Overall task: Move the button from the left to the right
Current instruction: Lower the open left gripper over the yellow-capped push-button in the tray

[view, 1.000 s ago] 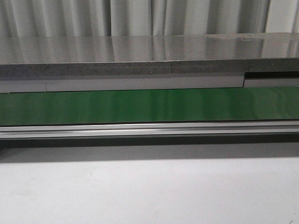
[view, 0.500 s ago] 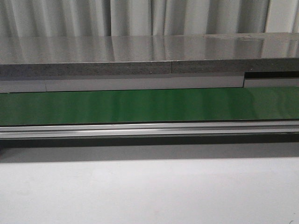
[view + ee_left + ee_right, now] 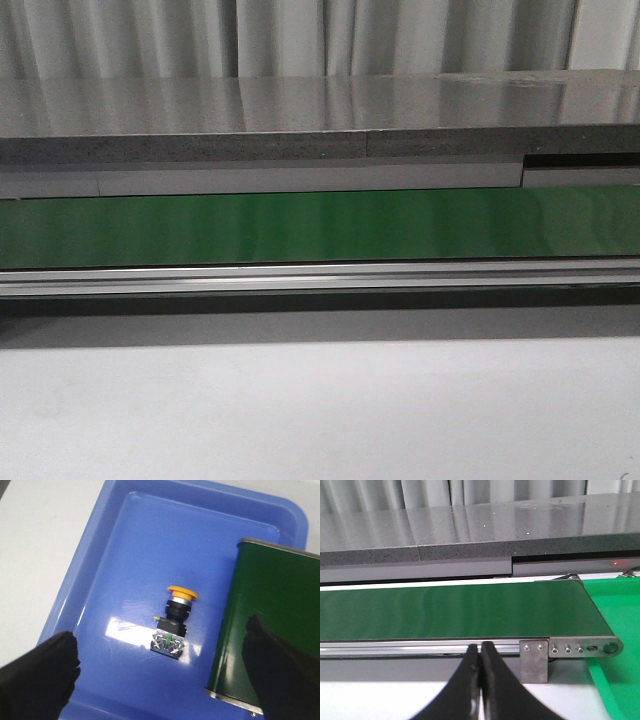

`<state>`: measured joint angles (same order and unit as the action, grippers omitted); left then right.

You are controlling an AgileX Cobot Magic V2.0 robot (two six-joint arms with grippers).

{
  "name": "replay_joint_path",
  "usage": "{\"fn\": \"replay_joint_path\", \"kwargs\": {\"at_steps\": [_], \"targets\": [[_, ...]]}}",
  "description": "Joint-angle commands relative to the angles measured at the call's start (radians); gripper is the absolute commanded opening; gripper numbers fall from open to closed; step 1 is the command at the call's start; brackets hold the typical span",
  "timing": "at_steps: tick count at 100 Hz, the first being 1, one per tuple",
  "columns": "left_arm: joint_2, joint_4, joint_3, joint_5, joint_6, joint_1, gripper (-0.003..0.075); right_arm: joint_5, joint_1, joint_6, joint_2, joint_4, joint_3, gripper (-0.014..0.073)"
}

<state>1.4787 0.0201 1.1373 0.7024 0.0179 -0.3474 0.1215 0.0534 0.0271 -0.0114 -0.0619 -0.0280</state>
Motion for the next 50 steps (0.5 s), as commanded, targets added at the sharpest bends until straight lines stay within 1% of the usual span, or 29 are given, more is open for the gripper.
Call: {"fn": "replay_joint_path", "kwargs": {"at_steps": [1,24,50], "targets": [[0.037,-0.004,0.055,-0.043,-0.001,-0.007,0.0628,-0.082,0.002,0.000,-0.020,0.008,0.016,-0.0068],[0.151,-0.007,0.057,-0.061,-0.001,-0.007,0.0628,-0.082,0.002,0.000,-0.020,0.008,0.016,-0.0068],[0.222,-0.010,0.057,-0.100,-0.001,-0.007,0.0628,-0.082,0.002,0.000,-0.020,0.008,0.016,-0.0068]]}}
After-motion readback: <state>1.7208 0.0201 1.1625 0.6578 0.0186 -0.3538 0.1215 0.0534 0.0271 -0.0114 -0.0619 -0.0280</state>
